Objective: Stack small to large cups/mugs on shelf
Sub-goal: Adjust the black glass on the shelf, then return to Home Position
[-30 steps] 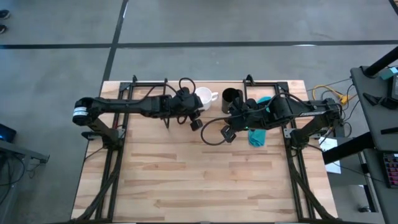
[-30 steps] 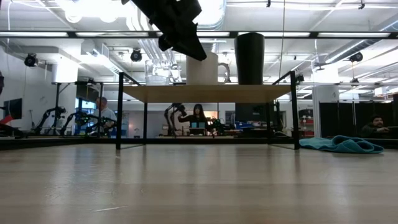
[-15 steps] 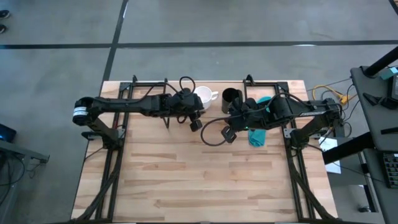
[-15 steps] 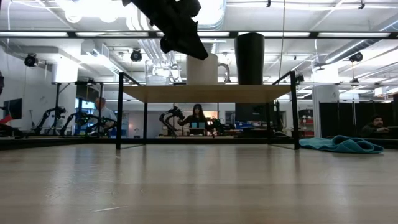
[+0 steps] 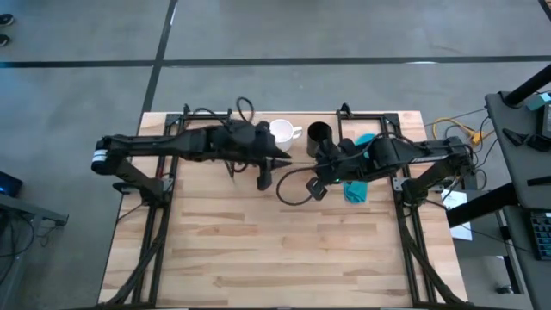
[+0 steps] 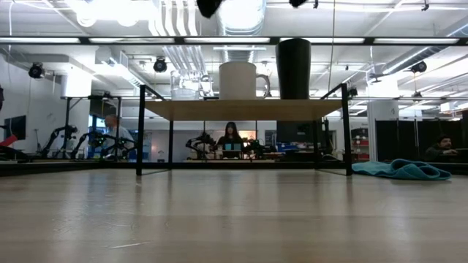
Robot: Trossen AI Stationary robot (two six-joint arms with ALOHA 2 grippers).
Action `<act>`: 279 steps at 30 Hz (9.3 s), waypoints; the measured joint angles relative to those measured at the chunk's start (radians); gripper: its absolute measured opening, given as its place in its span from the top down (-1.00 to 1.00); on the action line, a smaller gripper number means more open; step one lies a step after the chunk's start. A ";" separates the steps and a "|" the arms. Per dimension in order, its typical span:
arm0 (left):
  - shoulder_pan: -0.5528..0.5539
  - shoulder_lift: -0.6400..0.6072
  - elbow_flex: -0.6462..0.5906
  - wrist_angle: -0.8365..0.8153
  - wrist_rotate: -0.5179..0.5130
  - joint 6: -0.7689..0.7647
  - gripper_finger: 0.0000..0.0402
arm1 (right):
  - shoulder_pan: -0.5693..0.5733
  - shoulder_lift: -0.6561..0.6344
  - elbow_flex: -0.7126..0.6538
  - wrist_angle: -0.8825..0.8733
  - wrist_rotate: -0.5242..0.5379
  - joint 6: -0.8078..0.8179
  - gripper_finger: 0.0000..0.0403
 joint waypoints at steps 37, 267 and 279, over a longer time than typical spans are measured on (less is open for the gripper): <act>0.001 -0.300 0.002 -0.063 -0.095 0.130 0.66 | -0.009 0.001 -0.219 0.131 0.169 0.088 0.84; 0.002 -1.440 -1.455 0.414 -0.116 -0.262 0.66 | 0.096 -1.343 -1.760 1.277 0.026 -0.508 0.84; 0.002 -1.439 -1.456 0.414 -0.118 -0.269 0.66 | 0.097 -1.300 -1.760 1.325 0.026 -0.501 0.84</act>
